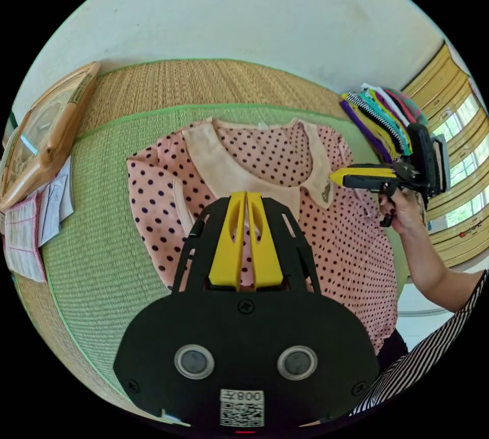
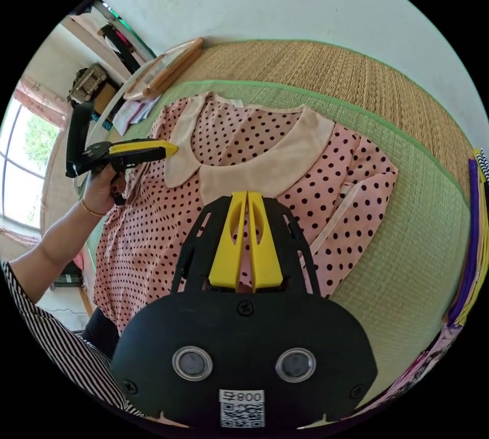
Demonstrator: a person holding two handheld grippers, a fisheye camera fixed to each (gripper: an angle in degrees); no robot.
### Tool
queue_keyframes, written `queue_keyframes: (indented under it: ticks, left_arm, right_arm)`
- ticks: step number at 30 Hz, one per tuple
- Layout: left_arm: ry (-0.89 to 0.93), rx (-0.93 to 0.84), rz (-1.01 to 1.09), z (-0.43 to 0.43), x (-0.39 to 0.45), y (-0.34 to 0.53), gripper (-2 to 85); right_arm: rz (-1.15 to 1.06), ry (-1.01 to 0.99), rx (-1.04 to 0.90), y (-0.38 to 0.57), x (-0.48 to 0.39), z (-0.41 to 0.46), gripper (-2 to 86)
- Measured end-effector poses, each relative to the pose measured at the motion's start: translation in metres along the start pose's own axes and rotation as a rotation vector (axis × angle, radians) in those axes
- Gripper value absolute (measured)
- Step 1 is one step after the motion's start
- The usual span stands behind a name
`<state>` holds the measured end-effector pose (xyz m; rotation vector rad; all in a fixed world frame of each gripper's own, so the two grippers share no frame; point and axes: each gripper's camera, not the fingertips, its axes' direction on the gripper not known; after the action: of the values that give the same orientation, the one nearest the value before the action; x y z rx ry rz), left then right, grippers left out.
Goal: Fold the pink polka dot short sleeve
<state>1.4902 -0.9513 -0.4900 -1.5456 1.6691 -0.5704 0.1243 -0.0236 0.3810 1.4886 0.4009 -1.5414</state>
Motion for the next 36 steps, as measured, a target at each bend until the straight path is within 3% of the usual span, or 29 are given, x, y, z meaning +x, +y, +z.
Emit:
queue_keyframes:
  ticks: [6, 10, 19, 23, 36]
  left_arm:
    - [0.037, 0.037, -0.047, -0.047, -0.009, 0.048, 0.2]
    - [0.063, 0.055, -0.052, -0.102, -0.009, 0.126, 0.3]
    - [0.130, -0.063, -0.301, -0.215, -0.016, 0.391, 0.4]
    - [0.254, -0.046, -0.435, -0.249, -0.007, 0.496, 1.2]
    - [0.365, -0.088, -0.554, -0.264, -0.011, 0.644, 8.7]
  right_arm:
    - [0.020, -0.015, 0.016, 0.009, -0.006, -0.013, 0.1]
    - [0.021, -0.076, 0.065, 0.059, -0.022, -0.045, 0.1]
    - [0.210, -0.122, -0.005, 0.295, -0.054, -0.105, 0.2]
    - [0.350, -0.153, 0.012, 0.391, -0.072, -0.126, 0.3]
    - [0.546, -0.228, 0.054, 0.520, -0.087, -0.097, 5.2]
